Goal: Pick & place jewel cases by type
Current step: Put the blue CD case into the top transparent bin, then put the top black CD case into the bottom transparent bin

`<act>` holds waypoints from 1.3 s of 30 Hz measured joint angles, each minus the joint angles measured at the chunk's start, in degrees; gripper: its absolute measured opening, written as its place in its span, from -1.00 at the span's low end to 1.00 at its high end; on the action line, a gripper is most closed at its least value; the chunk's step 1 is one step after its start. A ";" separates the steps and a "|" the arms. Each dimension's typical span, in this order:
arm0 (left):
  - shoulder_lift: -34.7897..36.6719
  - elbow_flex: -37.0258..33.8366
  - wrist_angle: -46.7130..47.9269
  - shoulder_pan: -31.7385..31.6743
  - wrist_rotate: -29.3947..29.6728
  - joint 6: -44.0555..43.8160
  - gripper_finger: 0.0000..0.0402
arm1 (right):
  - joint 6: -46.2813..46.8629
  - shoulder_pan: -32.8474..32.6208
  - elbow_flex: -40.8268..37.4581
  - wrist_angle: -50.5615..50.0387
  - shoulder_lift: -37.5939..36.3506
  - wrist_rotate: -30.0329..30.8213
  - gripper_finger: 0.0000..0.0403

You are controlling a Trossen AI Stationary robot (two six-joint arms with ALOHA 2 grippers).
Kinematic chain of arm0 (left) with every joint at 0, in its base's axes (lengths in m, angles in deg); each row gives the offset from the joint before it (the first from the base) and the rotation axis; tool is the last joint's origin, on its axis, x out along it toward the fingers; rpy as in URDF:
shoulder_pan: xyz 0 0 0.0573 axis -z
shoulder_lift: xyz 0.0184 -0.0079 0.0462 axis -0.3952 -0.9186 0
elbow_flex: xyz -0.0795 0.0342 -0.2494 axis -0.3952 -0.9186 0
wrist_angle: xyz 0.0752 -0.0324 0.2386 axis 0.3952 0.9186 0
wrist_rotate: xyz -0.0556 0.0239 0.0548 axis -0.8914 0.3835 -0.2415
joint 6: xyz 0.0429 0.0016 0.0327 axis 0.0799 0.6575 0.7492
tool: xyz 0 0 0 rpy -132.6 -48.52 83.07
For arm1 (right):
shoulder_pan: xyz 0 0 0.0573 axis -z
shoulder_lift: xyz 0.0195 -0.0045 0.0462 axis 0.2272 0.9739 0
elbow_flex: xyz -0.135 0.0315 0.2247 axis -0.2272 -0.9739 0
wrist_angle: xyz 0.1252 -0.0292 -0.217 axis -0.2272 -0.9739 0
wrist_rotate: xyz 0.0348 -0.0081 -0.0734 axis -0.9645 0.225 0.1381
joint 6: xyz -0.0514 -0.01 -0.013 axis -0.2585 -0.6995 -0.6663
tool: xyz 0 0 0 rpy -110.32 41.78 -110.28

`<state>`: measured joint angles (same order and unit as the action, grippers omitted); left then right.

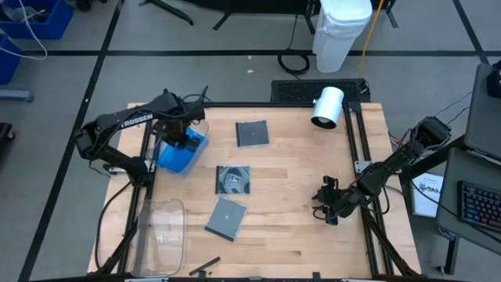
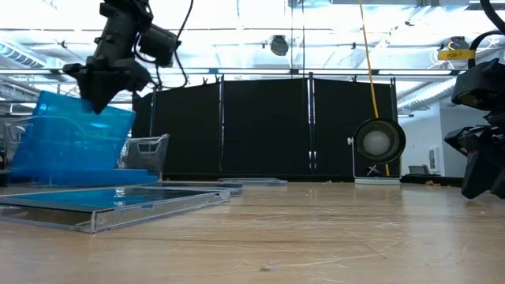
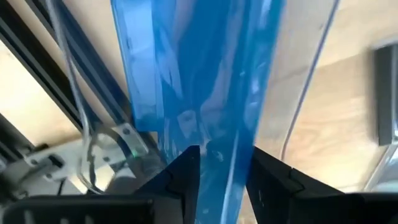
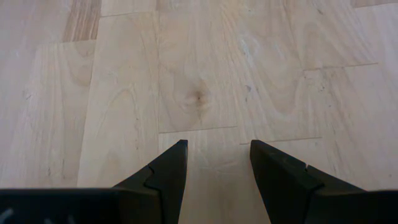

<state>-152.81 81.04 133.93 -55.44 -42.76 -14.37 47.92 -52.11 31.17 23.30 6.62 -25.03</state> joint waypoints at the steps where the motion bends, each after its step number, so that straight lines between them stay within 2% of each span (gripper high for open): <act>1: -0.02 0.82 -0.24 0.26 0.79 0.00 -0.39 | 0.03 0.00 0.00 0.00 -0.01 0.00 -0.16; 10: -0.02 12.39 -4.20 3.91 12.91 1.09 -0.39 | 1.01 0.00 0.00 0.00 -0.02 0.04 -0.16; 13: 0.00 15.10 -9.29 6.62 17.04 2.03 -0.39 | 1.35 0.00 0.00 0.08 -0.02 0.04 -0.16; 17: -0.01 15.35 -19.71 11.16 17.91 4.31 -0.39 | -1.20 0.00 0.00 2.66 -0.02 0.11 -0.16; 22: -0.36 11.22 -30.82 15.95 15.52 8.47 -0.39 | -7.01 0.00 0.00 10.51 -0.02 0.09 -0.16; 26: -0.54 4.93 -41.37 18.24 8.29 16.86 -0.39 | -14.05 0.00 0.00 17.12 -0.02 0.19 -0.16; 29: -0.54 -0.57 -49.94 20.29 4.69 23.70 -0.39 | -19.13 0.18 0.00 21.45 -0.02 3.27 -0.16; 33: -0.54 -6.74 -58.96 21.84 8.21 29.31 -0.39 | -22.73 4.29 0.00 24.39 -0.02 5.72 -0.16; 35: -0.55 -9.76 -62.98 21.38 10.26 28.36 -0.39 | -22.65 8.86 0.02 24.55 -0.02 3.32 -0.16; 39: -0.57 -14.29 -69.41 18.32 10.50 25.39 -0.39 | -23.53 21.58 1.00 23.58 0.02 -8.30 -0.16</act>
<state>-153.38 66.75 64.52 -37.12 -32.26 11.02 24.39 -30.54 32.18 46.88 6.64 -33.33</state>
